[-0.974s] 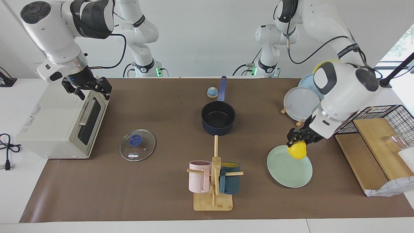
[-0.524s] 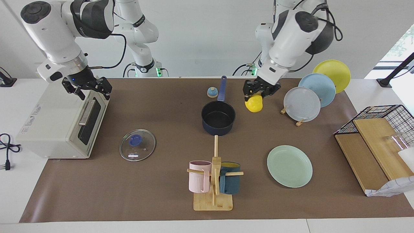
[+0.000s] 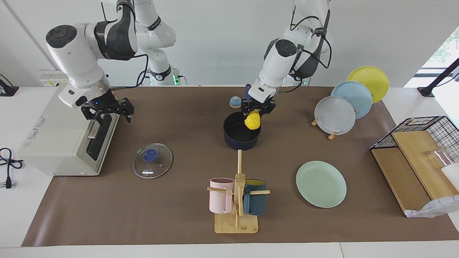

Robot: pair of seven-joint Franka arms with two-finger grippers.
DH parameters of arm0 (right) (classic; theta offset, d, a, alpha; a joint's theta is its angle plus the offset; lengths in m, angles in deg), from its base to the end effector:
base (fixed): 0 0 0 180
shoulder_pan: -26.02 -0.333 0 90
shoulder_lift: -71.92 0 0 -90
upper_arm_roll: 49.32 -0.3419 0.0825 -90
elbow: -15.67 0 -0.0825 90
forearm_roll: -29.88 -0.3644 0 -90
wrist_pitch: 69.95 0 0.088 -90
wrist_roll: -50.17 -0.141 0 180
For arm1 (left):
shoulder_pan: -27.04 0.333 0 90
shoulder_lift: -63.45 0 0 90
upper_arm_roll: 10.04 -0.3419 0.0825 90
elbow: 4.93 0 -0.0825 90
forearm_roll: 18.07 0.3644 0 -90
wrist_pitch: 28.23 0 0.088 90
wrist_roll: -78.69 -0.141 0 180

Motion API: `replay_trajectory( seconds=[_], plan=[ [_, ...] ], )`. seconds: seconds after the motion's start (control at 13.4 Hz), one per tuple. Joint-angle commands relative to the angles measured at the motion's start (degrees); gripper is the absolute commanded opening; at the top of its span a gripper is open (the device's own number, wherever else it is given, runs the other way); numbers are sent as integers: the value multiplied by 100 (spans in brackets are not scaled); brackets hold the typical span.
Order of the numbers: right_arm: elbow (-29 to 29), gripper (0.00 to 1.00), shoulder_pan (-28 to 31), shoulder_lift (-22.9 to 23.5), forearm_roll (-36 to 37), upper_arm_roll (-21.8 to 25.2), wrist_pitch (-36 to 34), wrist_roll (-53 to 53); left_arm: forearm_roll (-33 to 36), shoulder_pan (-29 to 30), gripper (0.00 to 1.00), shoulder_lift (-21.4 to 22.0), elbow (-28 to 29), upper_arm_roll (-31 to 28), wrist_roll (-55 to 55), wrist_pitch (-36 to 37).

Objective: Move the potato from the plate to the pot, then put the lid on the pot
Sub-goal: 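Carry the potato with the left gripper while the right gripper reaches the lid, then lower the potato into the saucepan and open the left gripper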

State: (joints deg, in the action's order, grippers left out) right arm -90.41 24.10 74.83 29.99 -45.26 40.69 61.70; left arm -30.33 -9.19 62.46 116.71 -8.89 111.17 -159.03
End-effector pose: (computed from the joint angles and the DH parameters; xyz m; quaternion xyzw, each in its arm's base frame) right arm 0.5628 -0.0206 0.4914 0.9965 0.0822 0.0140 0.0044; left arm 0.4287 -0.3407 0.4203 0.9936 0.0214 0.0090 0.1109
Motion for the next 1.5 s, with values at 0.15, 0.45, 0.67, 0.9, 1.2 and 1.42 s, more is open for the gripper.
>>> replay_trajectory(
  seconds=[0.15, 0.45, 0.67, 0.9, 1.2, 1.42],
  plan=[
    [-27, 100, -456, 894, -169, -64, 1090, 122, 312, -340, 0, -428, 176, -106, 435, -744],
    [-61, 100, -563, 1352, -433, -64, 1460, 121, 416, -507, 0, -481, 422, -106, 444, -1096],
    [-298, 100, -687, 1396, -407, -63, 1863, 208, 672, -665, 0, -604, 457, -106, 453, -1097],
    [-579, 100, -616, 1370, -407, -55, 2050, 270, 681, -745, 0, -675, 484, -106, 461, -1114],
    [-747, 100, -555, 1353, -407, -55, 2173, 543, 768, -885, 0, -753, 501, -124, 453, -1105],
    [-800, 97, -555, 1335, -407, -55, 2085, 561, 1049, -973, 0, -885, 492, -124, 672, -1105]
  ],
)
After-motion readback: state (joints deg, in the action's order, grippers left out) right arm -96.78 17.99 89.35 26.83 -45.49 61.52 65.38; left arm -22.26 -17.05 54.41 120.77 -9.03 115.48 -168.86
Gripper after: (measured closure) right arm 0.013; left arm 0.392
